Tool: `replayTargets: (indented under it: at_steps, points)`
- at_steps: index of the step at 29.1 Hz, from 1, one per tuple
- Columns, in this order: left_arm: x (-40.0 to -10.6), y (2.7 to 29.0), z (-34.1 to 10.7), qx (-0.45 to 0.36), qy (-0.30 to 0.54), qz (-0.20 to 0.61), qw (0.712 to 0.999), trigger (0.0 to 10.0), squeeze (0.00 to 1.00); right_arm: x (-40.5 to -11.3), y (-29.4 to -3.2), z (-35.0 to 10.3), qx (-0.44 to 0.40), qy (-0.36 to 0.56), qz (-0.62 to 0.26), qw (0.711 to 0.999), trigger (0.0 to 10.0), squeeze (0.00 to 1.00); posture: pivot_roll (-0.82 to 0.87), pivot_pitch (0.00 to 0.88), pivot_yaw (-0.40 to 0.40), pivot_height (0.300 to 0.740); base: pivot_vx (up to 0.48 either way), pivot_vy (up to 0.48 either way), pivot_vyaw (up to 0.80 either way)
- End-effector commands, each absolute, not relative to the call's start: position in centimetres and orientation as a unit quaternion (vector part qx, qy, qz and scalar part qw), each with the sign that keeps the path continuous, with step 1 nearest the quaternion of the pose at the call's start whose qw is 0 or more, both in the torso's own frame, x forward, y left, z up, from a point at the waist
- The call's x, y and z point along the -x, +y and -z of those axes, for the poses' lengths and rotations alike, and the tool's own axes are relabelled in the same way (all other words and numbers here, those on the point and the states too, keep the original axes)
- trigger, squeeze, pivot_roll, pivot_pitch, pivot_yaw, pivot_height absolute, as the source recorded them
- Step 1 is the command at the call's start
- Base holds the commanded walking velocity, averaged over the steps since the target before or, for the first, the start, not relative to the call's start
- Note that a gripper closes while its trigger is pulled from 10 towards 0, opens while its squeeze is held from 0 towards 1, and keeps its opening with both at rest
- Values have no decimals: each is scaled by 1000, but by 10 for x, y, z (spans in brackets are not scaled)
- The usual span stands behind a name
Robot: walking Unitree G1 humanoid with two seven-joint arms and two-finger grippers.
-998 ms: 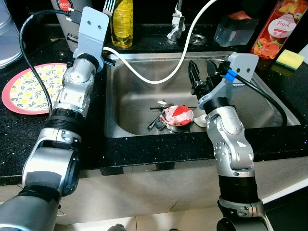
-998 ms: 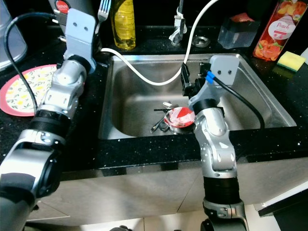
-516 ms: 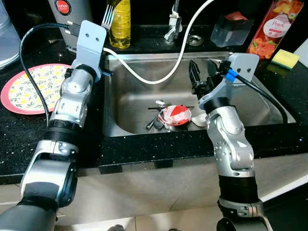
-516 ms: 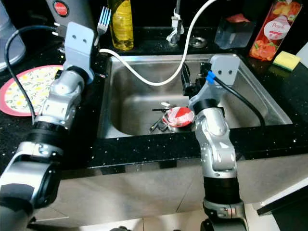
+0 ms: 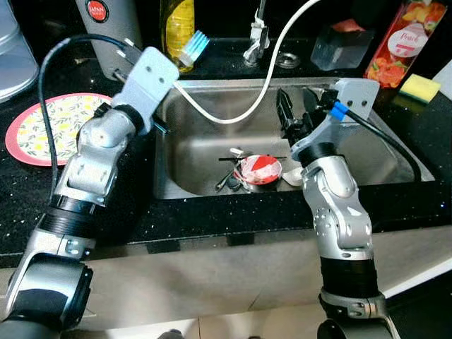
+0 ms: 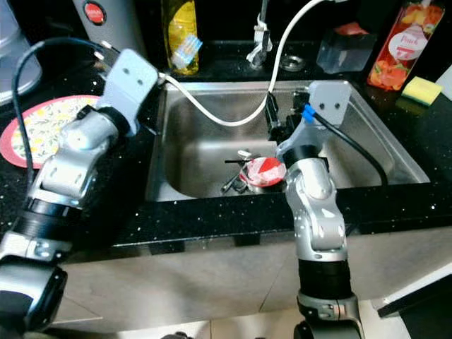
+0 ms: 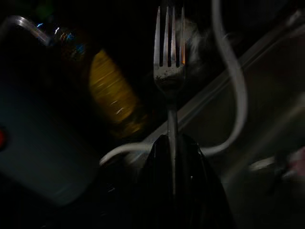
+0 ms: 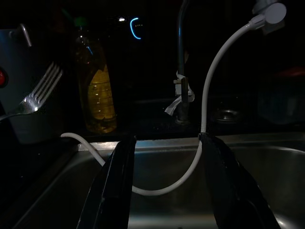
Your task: Kitchen organization
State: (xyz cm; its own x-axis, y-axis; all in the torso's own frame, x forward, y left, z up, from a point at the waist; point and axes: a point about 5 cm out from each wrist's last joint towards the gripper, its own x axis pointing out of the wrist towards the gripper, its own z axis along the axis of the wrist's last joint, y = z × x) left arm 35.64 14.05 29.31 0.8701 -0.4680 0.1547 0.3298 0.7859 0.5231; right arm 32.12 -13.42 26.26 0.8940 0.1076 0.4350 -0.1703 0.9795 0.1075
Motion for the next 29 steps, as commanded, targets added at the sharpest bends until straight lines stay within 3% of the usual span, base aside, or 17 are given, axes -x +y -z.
replayTargets:
  at_steps: [1, 6, 14, 23, 25, 27, 29]
  points:
    - [-348, 132, -288, -221, -123, 260, 932, 10000, 0, -323, -135, -262, -75, -220, -69, 970, 10000, 0, 217, 58, -32, 740, 0, 0, 0]
    - [-335, 121, -267, -208, -74, 309, 925, 10000, 0, -325, -140, -261, -69, -218, -54, 972, 10000, 0, 209, 47, -33, 740, 0, 0, 0]
    - [-348, 121, -268, -123, -79, 194, 970, 10000, 0, -328, -152, -258, -54, -210, -23, 976, 10000, 0, 182, 44, -45, 740, 0, 0, 0]
    - [-350, 117, -277, -101, -86, 184, 974, 10000, 0, -323, -159, -260, -46, -220, -12, 974, 10000, 0, 181, 34, -35, 740, 0, 0, 0]
    - [-352, 116, -271, -107, -60, 183, 976, 10000, 0, -323, -160, -259, -46, -220, -10, 974, 10000, 0, 183, 33, -35, 740, 0, 0, 0]
    - [-351, 112, -250, -185, -7, 190, 964, 10000, 0, -324, -159, -258, -47, -220, -10, 974, 10000, 0, 188, 29, -36, 740, 0, 0, 0]
    - [-351, 111, -246, -192, 0, 188, 963, 10000, 0, -324, -158, -258, -48, -221, -11, 974, 10000, 0, 191, 26, -34, 740, 0, 0, 0]
